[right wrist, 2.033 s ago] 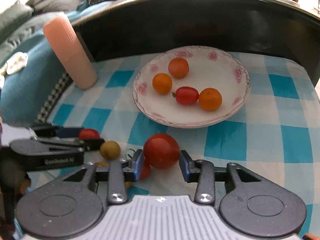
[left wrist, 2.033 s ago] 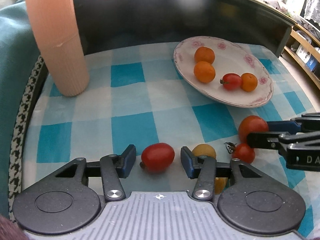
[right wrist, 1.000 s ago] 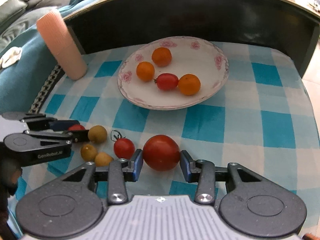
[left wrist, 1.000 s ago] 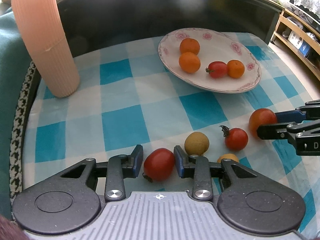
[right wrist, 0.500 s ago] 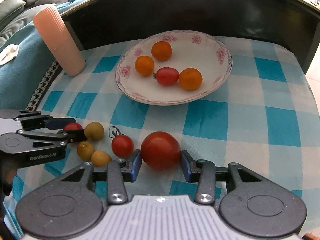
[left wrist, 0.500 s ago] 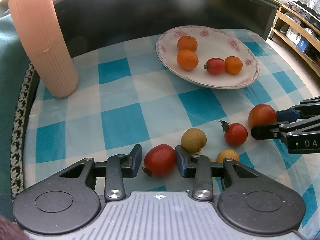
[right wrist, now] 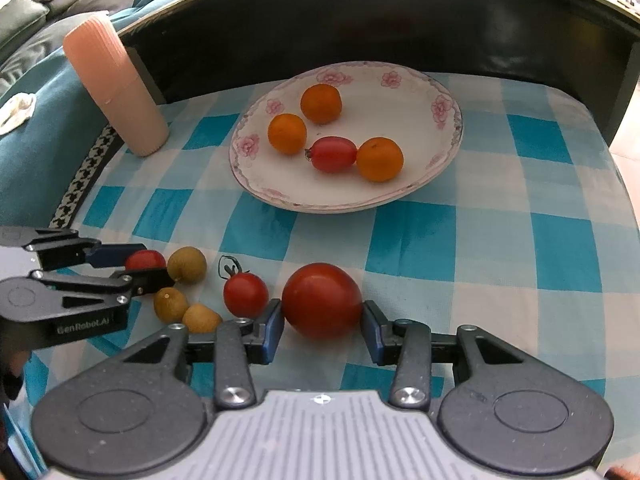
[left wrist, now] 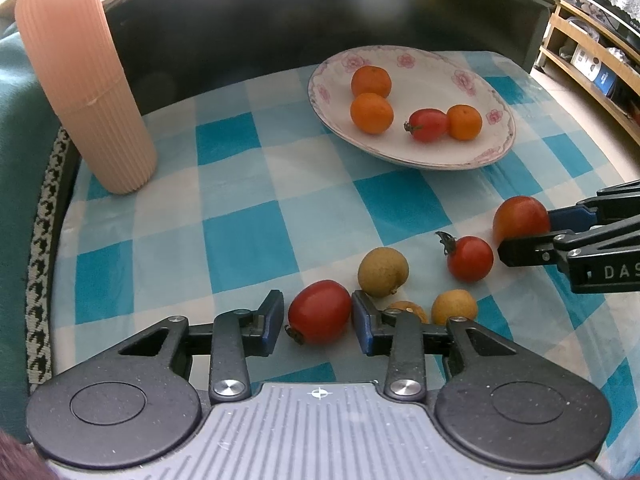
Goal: Organize fruits
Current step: 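Lift both held tomatoes off the cloth, then carry both tomatoes over the white plate and lower them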
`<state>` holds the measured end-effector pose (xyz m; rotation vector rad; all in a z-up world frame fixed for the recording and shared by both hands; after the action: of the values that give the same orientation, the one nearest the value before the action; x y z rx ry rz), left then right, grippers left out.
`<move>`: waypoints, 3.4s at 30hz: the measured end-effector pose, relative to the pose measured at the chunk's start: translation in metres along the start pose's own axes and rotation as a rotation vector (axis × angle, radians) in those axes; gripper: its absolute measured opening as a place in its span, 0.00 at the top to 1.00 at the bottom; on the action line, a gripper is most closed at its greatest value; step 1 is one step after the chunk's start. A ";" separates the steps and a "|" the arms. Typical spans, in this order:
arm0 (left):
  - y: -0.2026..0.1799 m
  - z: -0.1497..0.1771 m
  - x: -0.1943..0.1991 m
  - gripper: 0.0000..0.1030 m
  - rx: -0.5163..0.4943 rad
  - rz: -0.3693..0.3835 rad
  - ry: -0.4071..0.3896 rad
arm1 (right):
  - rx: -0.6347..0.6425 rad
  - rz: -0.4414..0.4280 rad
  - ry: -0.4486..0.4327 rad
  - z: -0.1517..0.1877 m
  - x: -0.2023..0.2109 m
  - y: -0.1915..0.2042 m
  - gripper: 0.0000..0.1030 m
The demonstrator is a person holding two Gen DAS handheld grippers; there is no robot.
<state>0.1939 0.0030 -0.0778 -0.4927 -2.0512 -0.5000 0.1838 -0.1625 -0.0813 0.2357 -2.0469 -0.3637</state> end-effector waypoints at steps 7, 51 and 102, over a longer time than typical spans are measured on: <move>-0.002 -0.001 0.001 0.62 -0.006 0.000 0.008 | 0.032 0.017 -0.014 0.001 0.000 0.004 0.46; -0.024 -0.069 0.046 0.62 -0.018 -0.028 -0.150 | 0.052 0.006 -0.162 -0.033 0.050 0.027 0.46; -0.026 -0.117 0.022 0.62 -0.004 -0.023 -0.166 | -0.020 0.055 -0.210 -0.077 0.048 0.002 0.46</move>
<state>0.2515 -0.0778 -0.0063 -0.5292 -2.2164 -0.4911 0.2283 -0.1882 -0.0070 0.1327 -2.2497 -0.3883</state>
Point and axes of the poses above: each gripper's, at about its wrist camera, not at the fingertips, and x roughly against the way its jaws point, y to its left, z to its underside, the point moved 7 cm from there along -x, roughly the way its jaws point, and after that the axes turned 13 degrees about -x, right-handed, at the moved point
